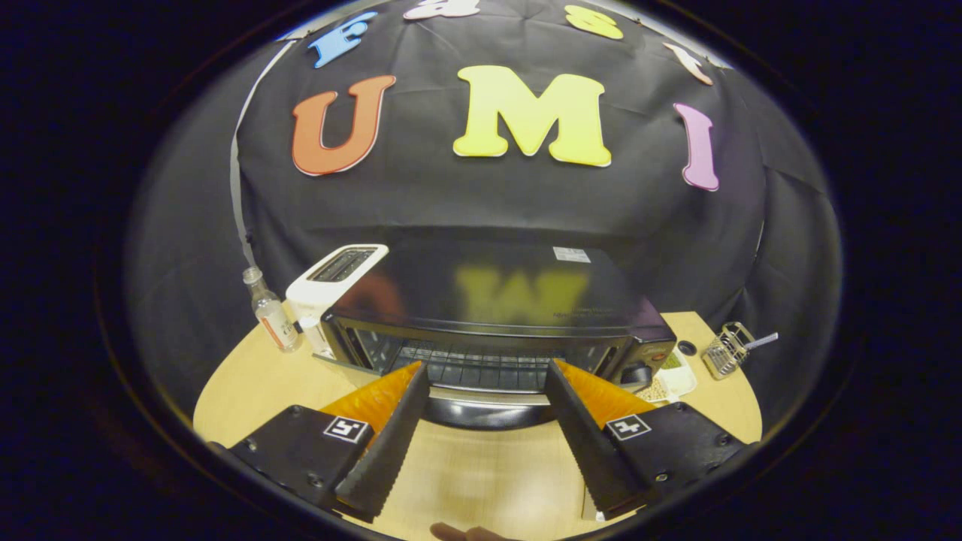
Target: Open the toaster oven, put the food inside, and close the toaster oven door.
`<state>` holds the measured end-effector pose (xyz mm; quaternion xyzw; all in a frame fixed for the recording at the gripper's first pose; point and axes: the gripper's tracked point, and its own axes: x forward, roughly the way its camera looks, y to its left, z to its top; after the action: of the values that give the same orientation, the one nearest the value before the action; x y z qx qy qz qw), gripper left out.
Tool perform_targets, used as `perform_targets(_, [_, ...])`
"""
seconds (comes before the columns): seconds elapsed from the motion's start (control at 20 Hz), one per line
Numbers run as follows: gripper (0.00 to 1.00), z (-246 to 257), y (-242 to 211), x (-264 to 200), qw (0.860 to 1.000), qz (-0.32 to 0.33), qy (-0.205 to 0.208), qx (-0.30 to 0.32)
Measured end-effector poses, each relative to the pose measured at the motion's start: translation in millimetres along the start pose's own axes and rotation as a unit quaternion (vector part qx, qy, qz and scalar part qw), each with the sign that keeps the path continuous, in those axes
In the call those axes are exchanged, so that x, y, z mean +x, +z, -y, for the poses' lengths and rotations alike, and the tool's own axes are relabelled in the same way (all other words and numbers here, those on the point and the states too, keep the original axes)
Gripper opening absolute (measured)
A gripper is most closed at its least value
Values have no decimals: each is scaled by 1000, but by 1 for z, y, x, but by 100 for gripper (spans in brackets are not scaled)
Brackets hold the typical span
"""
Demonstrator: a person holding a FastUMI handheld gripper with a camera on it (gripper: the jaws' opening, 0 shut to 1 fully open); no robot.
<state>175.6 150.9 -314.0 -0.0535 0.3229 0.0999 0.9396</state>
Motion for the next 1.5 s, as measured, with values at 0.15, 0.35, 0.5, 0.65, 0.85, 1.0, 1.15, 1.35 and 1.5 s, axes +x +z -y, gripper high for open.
perform_targets(0.15, [100,-2,-14,-10,1000,21,0,-5])
perform_targets(0.35, [100,-4,-38,-24,999,53,3,-12])
perform_targets(0.5, [99,-6,-64,-33,998,65,-3,-14])
perform_targets(0.65, [99,-6,-80,-38,997,82,-4,-12])
perform_targets(0.85, [100,-8,-114,-40,996,84,-6,-20])
perform_targets(1.0, [100,-9,-143,-38,997,75,-1,-17])
perform_targets(1.15, [100,-10,-162,-32,998,55,8,-19])
perform_targets(1.35, [100,-11,-167,-30,998,55,24,7])
perform_targets(1.5, [100,-11,-184,-23,999,24,27,10])
